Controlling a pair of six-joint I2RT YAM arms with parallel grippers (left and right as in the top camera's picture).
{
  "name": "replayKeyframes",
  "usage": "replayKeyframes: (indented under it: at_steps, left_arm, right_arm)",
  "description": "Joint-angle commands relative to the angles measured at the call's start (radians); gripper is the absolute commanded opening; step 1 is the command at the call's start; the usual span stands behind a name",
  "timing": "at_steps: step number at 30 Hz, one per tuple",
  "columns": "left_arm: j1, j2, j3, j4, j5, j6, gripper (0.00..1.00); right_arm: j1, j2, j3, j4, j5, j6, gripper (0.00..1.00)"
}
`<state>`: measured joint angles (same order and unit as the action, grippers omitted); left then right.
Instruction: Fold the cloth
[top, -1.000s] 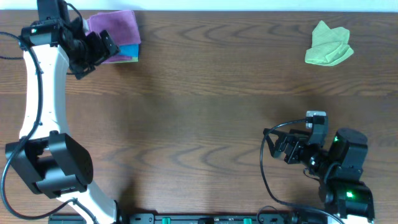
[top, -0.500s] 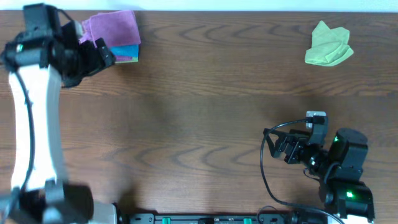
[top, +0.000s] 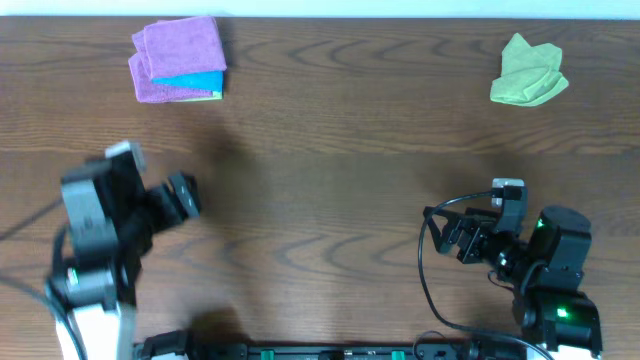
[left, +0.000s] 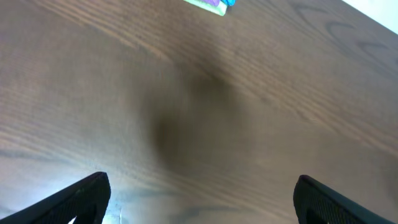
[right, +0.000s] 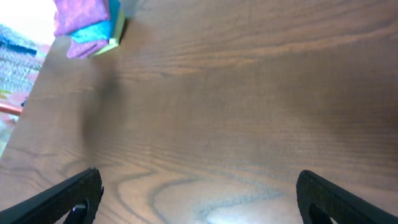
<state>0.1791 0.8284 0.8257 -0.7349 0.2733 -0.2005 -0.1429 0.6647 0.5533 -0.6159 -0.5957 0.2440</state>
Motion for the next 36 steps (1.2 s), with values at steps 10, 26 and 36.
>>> replayKeyframes:
  at_steps: [10,26,36]
  left_arm:
    - [-0.004,-0.523,-0.402,0.029,-0.010,0.040,0.95]
    - [-0.034,-0.759,-0.528,-0.023,-0.036,0.317,0.95]
    - [-0.076,-0.826,-0.610,-0.024,-0.082,0.297,0.95]
  right_arm:
    - [-0.008,-0.006,-0.002,-0.002,-0.014,-0.013,0.99]
    - [-0.008,-0.006,-0.002,-0.002,-0.013,-0.013,0.99]
    - [-0.008,-0.006,-0.002,-0.002,-0.013,-0.013,0.99]
